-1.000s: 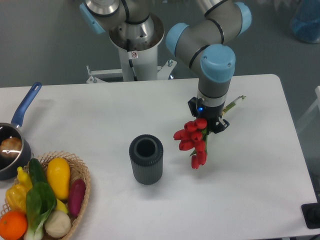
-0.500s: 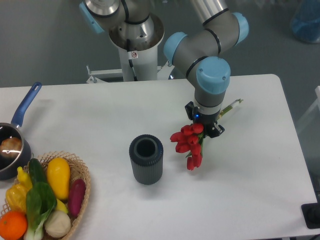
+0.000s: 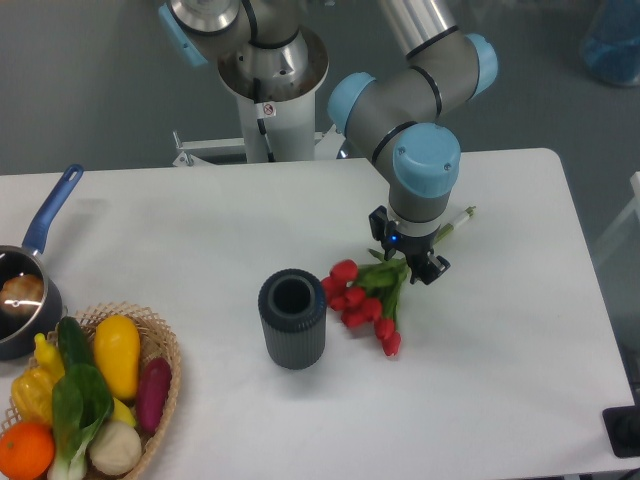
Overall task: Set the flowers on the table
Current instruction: 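Lay the tulip bunch down on the table surface, then open the gripper to release the tulip stems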
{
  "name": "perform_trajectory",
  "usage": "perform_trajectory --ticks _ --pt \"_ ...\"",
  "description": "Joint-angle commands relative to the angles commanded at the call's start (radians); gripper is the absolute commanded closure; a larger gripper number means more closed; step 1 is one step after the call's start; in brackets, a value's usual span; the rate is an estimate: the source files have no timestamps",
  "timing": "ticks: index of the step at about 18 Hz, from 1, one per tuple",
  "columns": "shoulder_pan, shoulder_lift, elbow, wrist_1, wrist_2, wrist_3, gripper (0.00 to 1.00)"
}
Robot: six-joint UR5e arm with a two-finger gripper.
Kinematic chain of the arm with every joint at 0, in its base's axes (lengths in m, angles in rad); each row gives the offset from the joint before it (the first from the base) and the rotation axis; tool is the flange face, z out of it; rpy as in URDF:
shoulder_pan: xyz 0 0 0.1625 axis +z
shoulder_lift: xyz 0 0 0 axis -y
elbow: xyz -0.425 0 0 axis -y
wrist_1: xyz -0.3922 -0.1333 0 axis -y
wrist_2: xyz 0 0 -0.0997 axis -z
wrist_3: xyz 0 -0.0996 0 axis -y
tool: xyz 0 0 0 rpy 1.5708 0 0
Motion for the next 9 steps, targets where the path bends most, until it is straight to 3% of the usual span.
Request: perform_trajectory --ticks 1,9 --pt "0.000 0.005 0.009 0.002 -0.002 0.000 0.02" --pt "-0.003 0.055 0.058 0.003 -0.009 -0.003 0.00"
